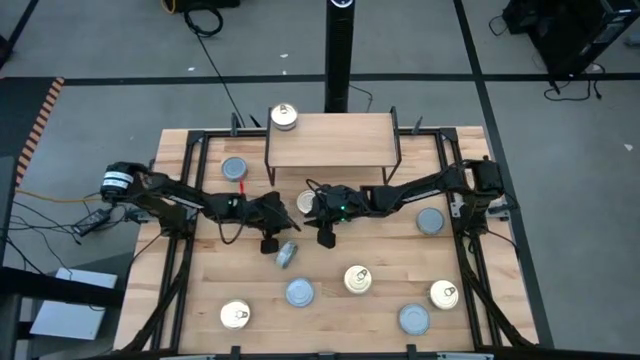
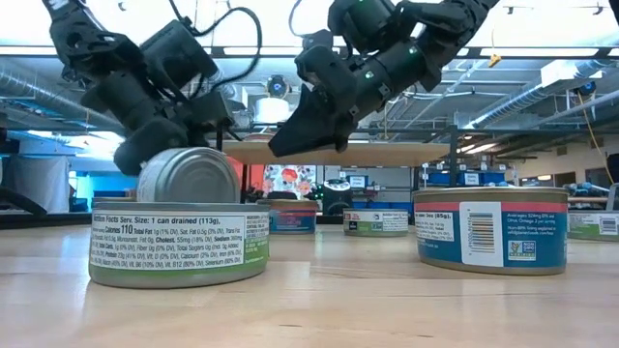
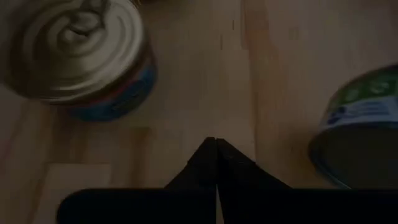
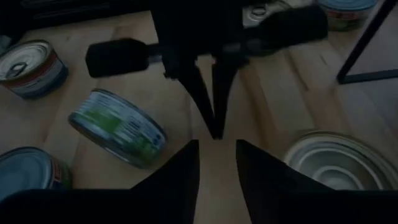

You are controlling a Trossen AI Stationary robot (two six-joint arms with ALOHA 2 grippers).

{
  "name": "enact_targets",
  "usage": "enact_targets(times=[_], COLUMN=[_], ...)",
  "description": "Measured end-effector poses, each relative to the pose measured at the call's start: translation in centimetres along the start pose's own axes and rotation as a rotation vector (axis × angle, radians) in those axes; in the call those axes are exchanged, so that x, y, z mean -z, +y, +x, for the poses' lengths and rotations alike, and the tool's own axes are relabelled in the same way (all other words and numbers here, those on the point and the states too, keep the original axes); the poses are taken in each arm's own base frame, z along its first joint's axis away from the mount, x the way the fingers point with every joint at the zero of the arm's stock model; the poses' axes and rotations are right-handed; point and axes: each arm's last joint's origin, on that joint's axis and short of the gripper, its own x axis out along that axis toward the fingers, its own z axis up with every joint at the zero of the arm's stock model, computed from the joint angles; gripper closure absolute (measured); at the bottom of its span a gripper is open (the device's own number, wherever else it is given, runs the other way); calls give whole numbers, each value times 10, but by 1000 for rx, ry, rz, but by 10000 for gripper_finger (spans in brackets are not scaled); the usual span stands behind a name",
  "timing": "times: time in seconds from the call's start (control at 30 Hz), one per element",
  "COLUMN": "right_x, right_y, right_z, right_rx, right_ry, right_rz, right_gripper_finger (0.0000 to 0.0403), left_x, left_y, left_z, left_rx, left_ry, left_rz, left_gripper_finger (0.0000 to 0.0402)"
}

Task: Stack canned seafood by type on shelf
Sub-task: Put the green tuna can on the shelf

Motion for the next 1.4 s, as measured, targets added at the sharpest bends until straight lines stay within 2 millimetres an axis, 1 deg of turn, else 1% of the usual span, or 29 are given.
enact_targets(times=[0.27,0.43,0.53,0.57,0.63,0.7,0.9,1.03,1.17,1.27,1.4], right_x=[0,-4,-5,-7,-9,-15,-39,-51,-58,-66,-74], right_y=[0,-1,4,7,14,22,38,42,40,39,41], right_z=[0,0,0,0,0,0,-6,-10,-12,-16,-19], right_rx=[11,40,26,15,-4,-18,-33,-70,-123,-145,-152], right_ry=[-3,-39,-61,-78,-85,-68,-22,21,41,51,52], right_rz=[-7,-18,-25,-28,-44,-70,-206,-265,-286,-295,-319], right_gripper_finger=[267,260,252,248,239,228,181,146,119,111,111], left_x=[-2,4,9,13,17,25,38,41,40,40,40], left_y=[1,0,-2,-2,-2,-2,-2,-2,-2,-2,-2], left_z=[-31,-44,-49,-50,-52,-53,-51,-51,-51,-51,-51], left_rx=[-3,3,13,14,21,26,60,61,60,57,56], left_ry=[-91,-97,-133,-140,-191,-220,-298,-309,-313,-318,-317], left_rz=[-5,-34,-44,-46,-62,-73,-72,-73,-69,-52,-51], left_gripper_finger=[401,401,401,401,401,401,401,401,401,401,401])
